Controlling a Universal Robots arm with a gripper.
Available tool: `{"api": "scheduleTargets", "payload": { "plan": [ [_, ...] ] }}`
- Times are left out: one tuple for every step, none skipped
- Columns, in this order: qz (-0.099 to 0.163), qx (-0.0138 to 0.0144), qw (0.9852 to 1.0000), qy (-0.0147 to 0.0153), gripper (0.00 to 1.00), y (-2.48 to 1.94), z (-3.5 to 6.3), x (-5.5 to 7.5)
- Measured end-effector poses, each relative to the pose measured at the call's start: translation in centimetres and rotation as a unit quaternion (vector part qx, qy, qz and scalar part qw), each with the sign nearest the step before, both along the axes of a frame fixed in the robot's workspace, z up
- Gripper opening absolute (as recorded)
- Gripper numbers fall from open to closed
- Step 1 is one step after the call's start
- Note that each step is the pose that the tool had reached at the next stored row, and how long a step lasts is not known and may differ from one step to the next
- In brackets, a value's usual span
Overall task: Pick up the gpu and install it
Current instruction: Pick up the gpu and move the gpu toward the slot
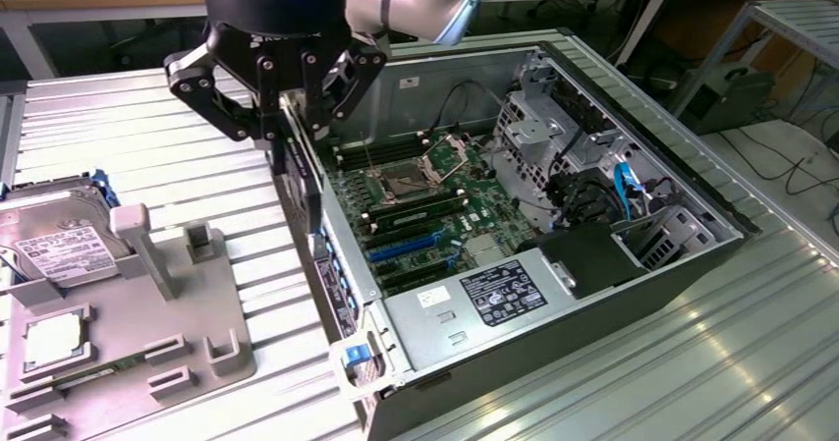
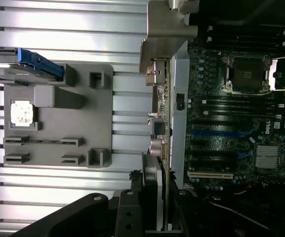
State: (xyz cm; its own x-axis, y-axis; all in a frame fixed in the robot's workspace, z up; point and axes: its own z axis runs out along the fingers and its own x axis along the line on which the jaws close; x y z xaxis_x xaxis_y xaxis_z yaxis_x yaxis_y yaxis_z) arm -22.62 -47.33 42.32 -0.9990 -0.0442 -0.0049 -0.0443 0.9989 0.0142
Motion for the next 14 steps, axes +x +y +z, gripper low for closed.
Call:
{"api": "scheduleTargets", "payload": {
  "plan": [
    [0.0, 0.0, 1.0, 0.0, 0.28, 0.0, 0.0, 0.1],
    [0.0, 0.0, 1.0, 0.0, 0.28, 0.0, 0.0, 0.2],
    [0.0, 0.0, 1.0, 0.0, 0.28, 0.0, 0.0, 0.3],
    [0.0, 0.0, 1.0, 0.0, 0.28, 0.0, 0.0, 0.4],
    [0.0, 0.0, 1.0, 0.0, 0.28, 0.0, 0.0, 0.5],
    [0.0, 0.0, 1.0, 0.0, 0.28, 0.0, 0.0, 0.6],
    [0.0, 0.0, 1.0, 0.0, 0.28, 0.0, 0.0, 0.8],
    [0.0, 0.0, 1.0, 0.0, 0.28, 0.0, 0.0, 1.0],
    [0.0, 0.0, 1.0, 0.0, 0.28, 0.0, 0.0, 1.3],
    [0.0, 0.0, 1.0, 0.0, 0.28, 0.0, 0.0, 1.4],
    [0.0, 0.0, 1.0, 0.0, 0.28, 0.0, 0.0, 1.5],
    [0.0, 0.0, 1.0, 0.0, 0.28, 0.0, 0.0, 1.7],
    [0.0, 0.0, 1.0, 0.0, 0.28, 0.0, 0.0, 1.8],
    [0.0, 0.0, 1.0, 0.0, 0.28, 0.0, 0.0, 2.3]
  ]
}}
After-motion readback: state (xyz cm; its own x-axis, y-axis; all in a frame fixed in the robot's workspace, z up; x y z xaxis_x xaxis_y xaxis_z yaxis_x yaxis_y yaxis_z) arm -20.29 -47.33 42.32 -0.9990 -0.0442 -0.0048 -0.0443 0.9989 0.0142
